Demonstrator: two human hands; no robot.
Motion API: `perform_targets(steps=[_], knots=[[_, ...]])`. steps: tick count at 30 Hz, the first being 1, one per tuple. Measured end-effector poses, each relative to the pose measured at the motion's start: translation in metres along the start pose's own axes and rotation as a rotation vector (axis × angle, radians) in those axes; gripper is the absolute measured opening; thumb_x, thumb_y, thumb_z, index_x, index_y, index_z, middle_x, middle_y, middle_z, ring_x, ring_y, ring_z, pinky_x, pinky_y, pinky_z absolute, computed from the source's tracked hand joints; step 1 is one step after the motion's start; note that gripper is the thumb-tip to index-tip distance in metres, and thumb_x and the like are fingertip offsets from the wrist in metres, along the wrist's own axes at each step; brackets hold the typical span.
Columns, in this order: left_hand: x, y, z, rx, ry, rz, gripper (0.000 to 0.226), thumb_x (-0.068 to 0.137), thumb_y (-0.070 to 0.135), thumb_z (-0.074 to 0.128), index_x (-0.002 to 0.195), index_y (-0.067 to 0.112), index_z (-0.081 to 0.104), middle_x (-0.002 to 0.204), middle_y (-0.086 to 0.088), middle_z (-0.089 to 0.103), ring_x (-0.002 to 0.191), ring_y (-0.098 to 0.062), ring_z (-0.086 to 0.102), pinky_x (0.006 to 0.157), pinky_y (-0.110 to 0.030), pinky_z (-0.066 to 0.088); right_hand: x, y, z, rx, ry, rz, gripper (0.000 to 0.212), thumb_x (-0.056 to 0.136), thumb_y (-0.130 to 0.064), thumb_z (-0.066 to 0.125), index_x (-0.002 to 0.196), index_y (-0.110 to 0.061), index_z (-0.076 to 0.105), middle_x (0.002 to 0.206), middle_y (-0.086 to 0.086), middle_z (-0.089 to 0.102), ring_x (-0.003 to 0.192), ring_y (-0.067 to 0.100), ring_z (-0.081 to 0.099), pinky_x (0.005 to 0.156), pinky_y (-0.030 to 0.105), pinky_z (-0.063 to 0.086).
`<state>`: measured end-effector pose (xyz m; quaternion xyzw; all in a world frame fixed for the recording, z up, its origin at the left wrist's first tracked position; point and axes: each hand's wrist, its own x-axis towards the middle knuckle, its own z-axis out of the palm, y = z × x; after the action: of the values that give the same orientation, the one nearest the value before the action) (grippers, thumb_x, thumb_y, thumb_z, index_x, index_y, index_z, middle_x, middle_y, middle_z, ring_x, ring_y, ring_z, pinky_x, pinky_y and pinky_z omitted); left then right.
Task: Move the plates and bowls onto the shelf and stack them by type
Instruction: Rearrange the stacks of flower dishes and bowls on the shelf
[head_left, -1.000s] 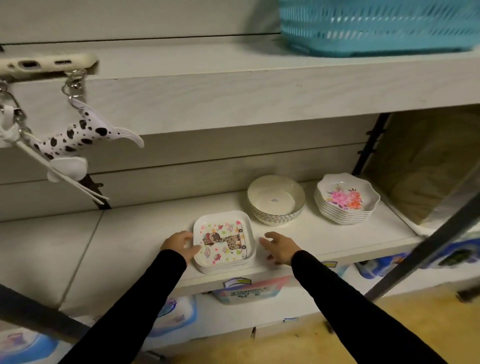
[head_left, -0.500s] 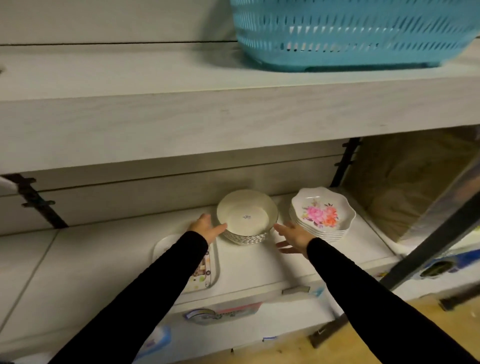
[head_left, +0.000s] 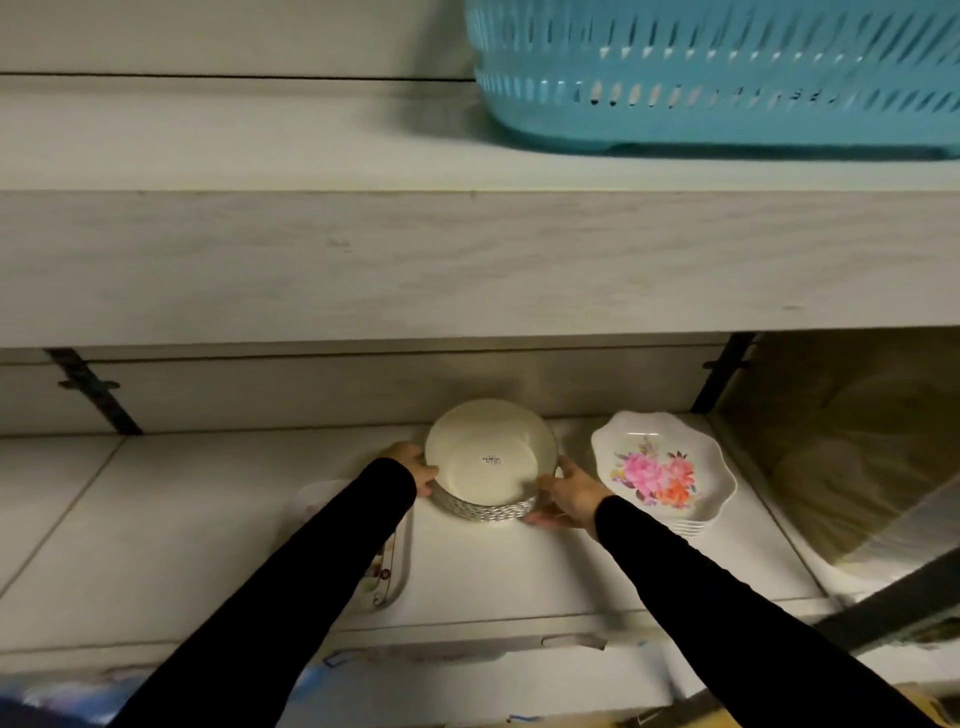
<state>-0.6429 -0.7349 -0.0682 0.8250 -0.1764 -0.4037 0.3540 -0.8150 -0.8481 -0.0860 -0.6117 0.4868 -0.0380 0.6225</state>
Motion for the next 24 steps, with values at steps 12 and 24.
perform_targets(steps=[12,24], knots=[[-0.034,0.009,-0.005,-0.214,0.093,0.103,0.039,0.084,-0.010,0.055,0.123,-0.008,0.052,0.125,-0.028,0.056,0.106,-0.035,0.060,0.097,-0.041,0.049,-0.006,-0.006,-0.005,-0.096,0.122,-0.149,0.030,0.085,-0.016,0.054,0.113,-0.018,0.044,0.112,0.025,0.063,0.099,0.044,0.064,0.087,0.054,0.053],[-0.100,-0.026,-0.122,-0.432,0.193,0.147,0.057,0.082,-0.011,0.058,0.136,-0.008,0.038,0.132,-0.031,0.049,0.120,-0.040,0.052,0.091,-0.036,0.046,-0.074,-0.069,0.085,0.043,-0.049,-0.293,0.046,0.089,-0.005,0.052,0.133,-0.008,0.038,0.077,0.013,0.062,0.053,0.022,0.063,0.056,0.027,0.059]])
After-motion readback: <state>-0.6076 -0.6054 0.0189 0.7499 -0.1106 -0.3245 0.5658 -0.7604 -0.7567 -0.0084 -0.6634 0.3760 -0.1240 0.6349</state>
